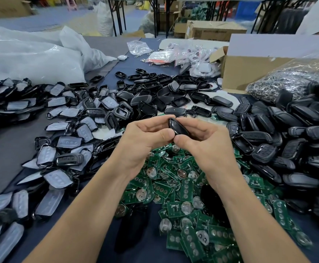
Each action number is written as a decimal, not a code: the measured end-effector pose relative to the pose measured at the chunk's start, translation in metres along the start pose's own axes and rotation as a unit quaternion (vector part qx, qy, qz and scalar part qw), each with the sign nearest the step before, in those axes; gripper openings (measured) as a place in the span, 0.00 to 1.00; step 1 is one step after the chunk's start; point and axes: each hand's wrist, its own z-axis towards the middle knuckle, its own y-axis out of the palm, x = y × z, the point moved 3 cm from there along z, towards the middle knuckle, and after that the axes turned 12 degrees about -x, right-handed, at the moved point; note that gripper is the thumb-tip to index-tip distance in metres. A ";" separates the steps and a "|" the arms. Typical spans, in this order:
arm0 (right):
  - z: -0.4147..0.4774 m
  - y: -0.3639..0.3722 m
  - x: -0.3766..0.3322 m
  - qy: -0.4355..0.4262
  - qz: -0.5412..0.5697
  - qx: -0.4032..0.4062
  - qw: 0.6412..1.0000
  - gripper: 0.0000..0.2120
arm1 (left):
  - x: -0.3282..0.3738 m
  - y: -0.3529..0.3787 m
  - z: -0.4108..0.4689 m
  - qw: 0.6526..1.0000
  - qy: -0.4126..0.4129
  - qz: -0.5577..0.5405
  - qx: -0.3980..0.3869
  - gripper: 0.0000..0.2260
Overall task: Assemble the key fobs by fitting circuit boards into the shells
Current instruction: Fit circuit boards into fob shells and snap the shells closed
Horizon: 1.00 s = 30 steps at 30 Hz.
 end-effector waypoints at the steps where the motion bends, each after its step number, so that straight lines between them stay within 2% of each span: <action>1: 0.000 -0.001 0.001 -0.001 0.010 -0.001 1.000 0.21 | 0.000 0.001 0.000 1.000 0.001 0.003 -0.001 0.21; 6: 0.000 -0.002 0.001 0.008 -0.019 -0.004 1.000 0.22 | 0.001 -0.001 -0.002 0.999 -0.004 0.044 0.005 0.23; 8: -0.001 -0.003 0.000 0.015 -0.081 0.015 0.996 0.23 | 0.002 0.000 -0.003 0.999 -0.011 0.047 0.020 0.18; 11: -0.004 0.002 -0.002 0.017 -0.175 0.034 0.984 0.27 | 0.001 0.003 -0.002 0.996 -0.022 0.054 0.065 0.06; 12: -0.005 0.005 -0.002 0.010 -0.194 0.029 0.981 0.29 | 0.000 0.003 -0.002 0.994 -0.026 0.069 0.082 0.05; 16: -0.008 0.012 -0.001 -0.010 -0.253 0.021 0.967 0.35 | -0.001 0.004 -0.003 0.986 -0.038 0.103 0.125 0.07; 21: -0.009 0.013 0.002 -0.014 -0.240 0.036 0.970 0.27 | 0.001 0.007 -0.003 0.984 -0.017 0.094 0.151 0.10; 26: -0.009 0.012 0.003 -0.019 -0.218 0.047 0.975 0.25 | 0.002 0.007 -0.004 0.980 0.022 0.105 0.168 0.13; 28: -0.006 0.011 0.003 -0.010 -0.167 0.060 0.984 0.19 | 0.003 0.007 -0.003 0.977 0.040 0.124 0.168 0.14; 30: -0.001 0.007 0.007 0.017 -0.070 0.065 0.995 0.14 | 0.004 0.007 -0.003 0.977 0.063 0.123 0.164 0.15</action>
